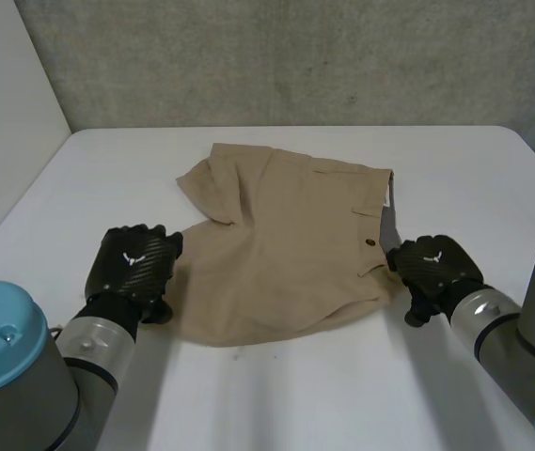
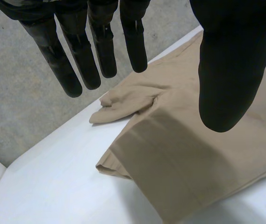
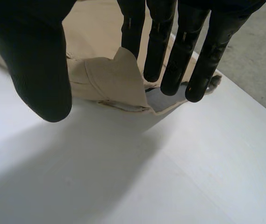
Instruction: Fold the shorts.
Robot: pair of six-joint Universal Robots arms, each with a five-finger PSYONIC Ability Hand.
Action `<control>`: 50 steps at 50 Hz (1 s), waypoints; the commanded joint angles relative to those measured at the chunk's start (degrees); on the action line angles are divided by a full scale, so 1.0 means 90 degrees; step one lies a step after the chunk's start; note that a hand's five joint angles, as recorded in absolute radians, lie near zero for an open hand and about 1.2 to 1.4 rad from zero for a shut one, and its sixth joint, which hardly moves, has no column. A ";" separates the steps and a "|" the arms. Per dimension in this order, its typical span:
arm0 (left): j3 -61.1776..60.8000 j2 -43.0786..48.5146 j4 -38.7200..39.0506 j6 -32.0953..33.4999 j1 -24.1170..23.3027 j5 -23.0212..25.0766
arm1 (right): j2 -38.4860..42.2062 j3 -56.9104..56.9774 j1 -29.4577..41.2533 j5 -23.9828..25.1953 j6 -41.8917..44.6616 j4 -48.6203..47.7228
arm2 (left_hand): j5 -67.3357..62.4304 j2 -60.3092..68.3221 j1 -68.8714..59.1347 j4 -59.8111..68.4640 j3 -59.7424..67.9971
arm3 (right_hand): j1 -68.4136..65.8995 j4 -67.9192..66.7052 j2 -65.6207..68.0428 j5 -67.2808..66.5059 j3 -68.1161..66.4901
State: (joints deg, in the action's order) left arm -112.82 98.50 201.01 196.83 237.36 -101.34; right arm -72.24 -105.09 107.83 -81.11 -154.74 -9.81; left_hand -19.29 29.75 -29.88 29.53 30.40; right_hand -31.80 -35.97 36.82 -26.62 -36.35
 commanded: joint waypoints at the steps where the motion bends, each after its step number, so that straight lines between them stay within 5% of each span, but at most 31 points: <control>1: -0.0286 -0.0007 0.0019 0.0005 0.0111 0.0001 | 0.0038 -0.0491 0.0011 0.0028 0.0708 -0.0843 | -0.0273 0.0222 -0.0207 0.0247 0.0150 | -0.0820 -0.0357 0.0262 -0.0284 -0.0315; 22: -0.0501 -0.0222 0.0019 0.0054 0.0502 0.0059 | -0.0724 -0.1156 -0.0009 0.0106 0.0904 -0.1576 | -0.0291 0.0240 -0.0226 0.0265 0.0169 | -0.0783 -0.0321 0.0225 -0.0248 -0.0278; 31: -0.0511 -0.0222 0.0019 0.0064 0.0590 0.0069 | -0.0462 -0.1000 -0.0009 0.1120 0.0953 -0.1508 | -0.0291 0.0240 -0.0226 0.0265 0.0169 | -0.0184 0.0278 -0.0374 0.0351 0.0321; 37: -0.0531 -0.0202 0.0019 0.0064 0.0590 0.0079 | 0.0106 -0.0678 -0.0009 0.1229 0.0992 -0.1498 | -0.0291 0.0240 -0.0226 0.0265 0.0169 | -0.0446 0.0017 -0.0112 0.0090 0.0059; 41: -0.0531 -0.0192 0.0019 0.0064 0.0590 0.0089 | 0.0447 -0.0473 -0.0019 0.1219 0.1109 -0.1517 | -0.0236 0.0184 -0.0170 0.0209 0.0113 | -0.1155 -0.0692 0.0597 -0.0619 -0.0650; 47: -0.0531 -0.0173 -0.0001 0.0073 0.0600 0.0118 | 0.0624 -0.0267 -0.0136 0.1151 0.1363 -0.1595 | -0.0161 0.0110 -0.0095 0.0135 0.0038 | -0.4945 -0.4482 0.4387 -0.4409 -0.4440; 50: -0.0511 -0.0154 -0.0069 0.0073 0.0609 0.0157 | 0.0595 -0.0209 -0.0146 0.0995 0.1373 -0.1576 | 0.0305 -0.0356 0.0370 -0.0331 -0.0428 | -0.5355 -0.4892 0.4797 -0.4820 -0.4850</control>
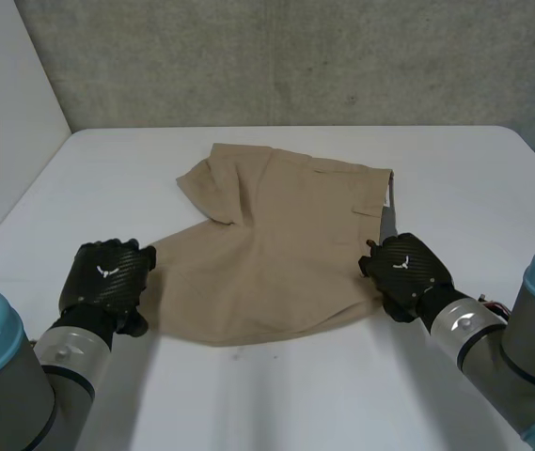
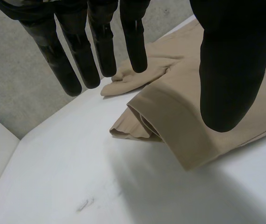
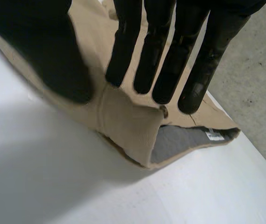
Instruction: Fold the shorts.
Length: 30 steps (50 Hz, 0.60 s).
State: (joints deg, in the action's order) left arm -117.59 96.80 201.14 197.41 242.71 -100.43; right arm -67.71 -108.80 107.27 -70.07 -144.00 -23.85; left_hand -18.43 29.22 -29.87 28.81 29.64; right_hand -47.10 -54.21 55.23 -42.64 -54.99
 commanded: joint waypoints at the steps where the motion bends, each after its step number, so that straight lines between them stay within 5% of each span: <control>1: 0.0028 0.0045 -0.0122 0.0009 0.0063 0.0132 | 0.0082 0.0224 -0.0083 -0.0271 0.0170 0.0003 | 0.0599 -0.0688 0.0760 -0.0642 -0.0734 | -0.3655 -0.2865 0.2752 -0.3040 -0.2779; 10: 0.0008 0.0103 -0.0396 0.0506 0.0444 0.1041 | -0.0006 0.0087 -0.0044 -0.0359 0.0024 0.0042 | 0.1575 -0.1664 0.1736 -0.1618 -0.1710 | -0.3655 -0.2865 0.2752 -0.3040 -0.2779; 30: -0.0070 0.0532 -0.0689 0.0692 0.0307 0.1149 | -0.0025 0.0205 -0.0005 -0.1014 -0.1246 0.0082 | -0.0892 0.0803 -0.0731 0.0849 0.0757 | -0.3655 -0.2865 0.2752 -0.3040 -0.2779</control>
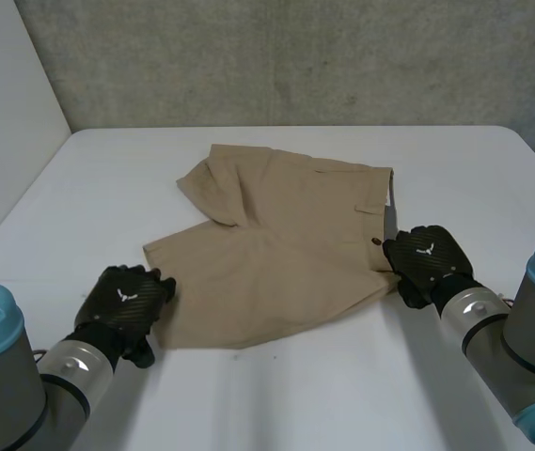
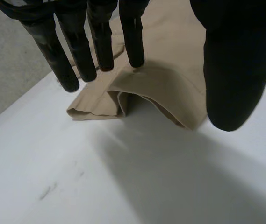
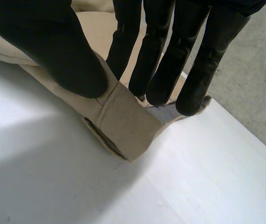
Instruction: Fold the shorts.
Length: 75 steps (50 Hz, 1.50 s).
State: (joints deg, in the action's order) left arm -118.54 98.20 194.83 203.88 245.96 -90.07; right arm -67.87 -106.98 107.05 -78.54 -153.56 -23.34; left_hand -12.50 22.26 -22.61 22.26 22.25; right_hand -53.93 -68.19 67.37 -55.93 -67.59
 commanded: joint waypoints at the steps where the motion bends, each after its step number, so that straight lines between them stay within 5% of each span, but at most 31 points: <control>1: 0.0055 0.0455 0.0013 -0.0027 -0.0054 -0.0002 | -0.0007 0.0002 0.0020 -0.0072 -0.0184 0.0016 | -0.1606 0.1633 -0.1594 0.1633 0.1634 | -0.2897 -0.1312 0.1404 -0.1563 -0.1379; 47: 0.1032 0.1559 0.0101 -0.0095 -0.0239 -0.0070 | 0.0041 -0.0076 0.0030 -0.0062 0.0012 0.0006 | -0.2185 0.2212 -0.2173 0.2212 0.2213 | -0.2897 -0.1312 0.1404 -0.1563 -0.1379; 51: 0.1081 0.1569 0.0101 -0.0105 -0.0229 -0.0070 | 0.0071 -0.0076 0.0030 -0.0062 0.0041 0.0006 | -0.3080 0.3106 -0.3068 0.3107 0.3108 | -0.2897 -0.1312 0.1404 -0.1563 -0.1379; 56: 0.1129 0.1569 0.0168 -0.0163 -0.0171 -0.0061 | 0.0061 -0.0076 0.0030 -0.0072 0.0041 0.0006 | -0.6377 0.6404 -0.6366 0.6405 0.6406 | -0.2897 -0.1312 0.1404 -0.1563 -0.1379; 59: 0.1120 0.1559 0.0188 -0.0164 -0.0161 -0.0080 | 0.0002 -0.0076 0.0020 -0.0091 0.0041 0.0016 | -0.6389 0.6415 -0.6377 0.6416 0.6417 | -0.2897 -0.1312 0.1404 -0.1563 -0.1379; 64: 0.1071 0.1266 0.0062 -0.0154 -0.0220 -0.0100 | -0.0202 -0.0057 0.0030 -0.0179 0.0060 0.0316 | -0.6389 0.6415 -0.6377 0.6416 0.6417 | -0.2897 -0.1312 0.1404 -0.1563 -0.1379; 75: 0.0583 -0.1662 -0.1519 -0.0203 -0.0405 -0.0178 | -0.1491 0.0383 -0.0038 -0.0121 0.0392 0.2729 | -0.6389 0.6415 -0.6377 0.6416 0.6417 | -0.2897 -0.1312 0.1404 -0.1563 -0.1379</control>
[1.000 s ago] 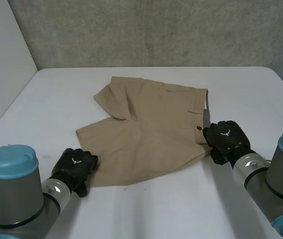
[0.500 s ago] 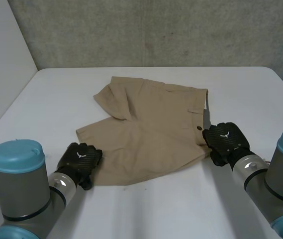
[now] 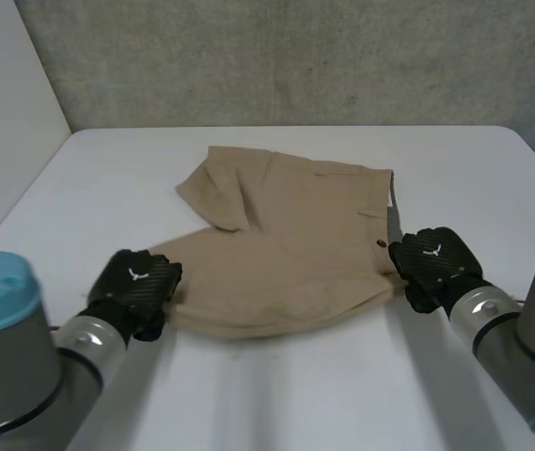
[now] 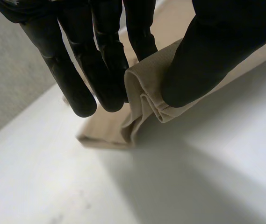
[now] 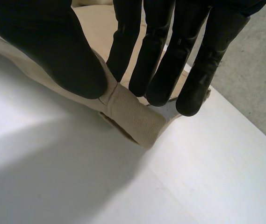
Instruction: Fold the shorts.
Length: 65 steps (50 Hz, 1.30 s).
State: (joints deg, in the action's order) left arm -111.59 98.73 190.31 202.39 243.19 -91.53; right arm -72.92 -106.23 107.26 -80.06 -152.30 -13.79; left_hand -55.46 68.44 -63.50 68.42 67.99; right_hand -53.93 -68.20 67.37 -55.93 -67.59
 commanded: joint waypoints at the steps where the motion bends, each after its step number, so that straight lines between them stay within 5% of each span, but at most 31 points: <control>1: -0.0160 -0.2041 -0.1250 -0.0027 -0.0107 -0.0015 | -0.1114 0.0387 -0.0072 0.0019 0.0320 0.1930 | -0.1616 0.1285 -0.1834 0.1287 0.1334 | -0.2897 -0.1311 0.1404 -0.1563 -0.1379; 14: -0.0374 -0.3577 -0.2542 -0.0026 -0.0126 0.0219 | -0.2434 0.0359 -0.0072 0.0155 0.1237 0.3357 | -0.1616 0.1285 -0.1834 0.1287 0.1334 | -0.2897 -0.1311 0.1404 -0.1563 -0.1379; 30: -0.0065 -0.1158 -0.1499 -0.0017 -0.0009 0.0278 | -0.1019 0.0222 0.0006 0.0047 0.1316 0.3134 | -0.1616 0.1285 -0.1834 0.1287 0.1334 | -0.2897 -0.1311 0.1404 -0.1563 -0.1379; 34: 0.0269 -0.1106 -0.1448 0.0003 -0.0058 0.0297 | -0.0960 0.0144 0.0006 0.0038 0.1316 0.2812 | 0.3996 -0.4327 0.3778 -0.4325 -0.4277 | -0.2897 -0.1311 0.1404 -0.1563 -0.1379; 44: 0.1850 -0.0980 -0.1185 0.0052 0.0117 0.0658 | -0.0911 0.0016 -0.0072 0.0028 0.1316 0.2596 | 0.4475 -0.4806 0.4257 -0.4804 -0.4756 | -0.2897 -0.1311 0.1404 -0.1563 -0.1379; 49: 0.3137 0.0832 -0.1087 0.0071 0.0460 0.1390 | -0.0843 0.0016 -0.0072 0.0038 0.1316 0.2548 | 0.4270 -0.4601 0.4052 -0.4599 -0.4552 | -0.2897 -0.1311 0.1404 -0.1563 -0.1379; 56: 0.4497 0.2446 -0.1126 0.0198 0.0489 0.1401 | -0.0794 -0.0013 -0.0053 0.0038 0.1316 0.2401 | 0.3970 -0.4301 0.3752 -0.4299 -0.4252 | -0.2897 -0.1311 0.1404 -0.1563 -0.1379; 65: 0.6284 0.4526 -0.1223 0.1749 0.0460 0.1449 | -0.0638 -0.0052 -0.0004 0.0028 0.1316 0.2264 | 0.3970 -0.4301 0.3752 -0.4299 -0.4252 | -0.2897 -0.1311 0.1404 -0.1563 -0.1379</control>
State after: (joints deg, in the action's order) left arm -64.19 128.45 180.28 208.80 247.57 -78.22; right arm -79.89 -106.46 106.88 -79.74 -140.45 7.42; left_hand -15.52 25.13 -24.52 24.97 24.97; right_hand -55.02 -68.23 67.37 -57.00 -67.92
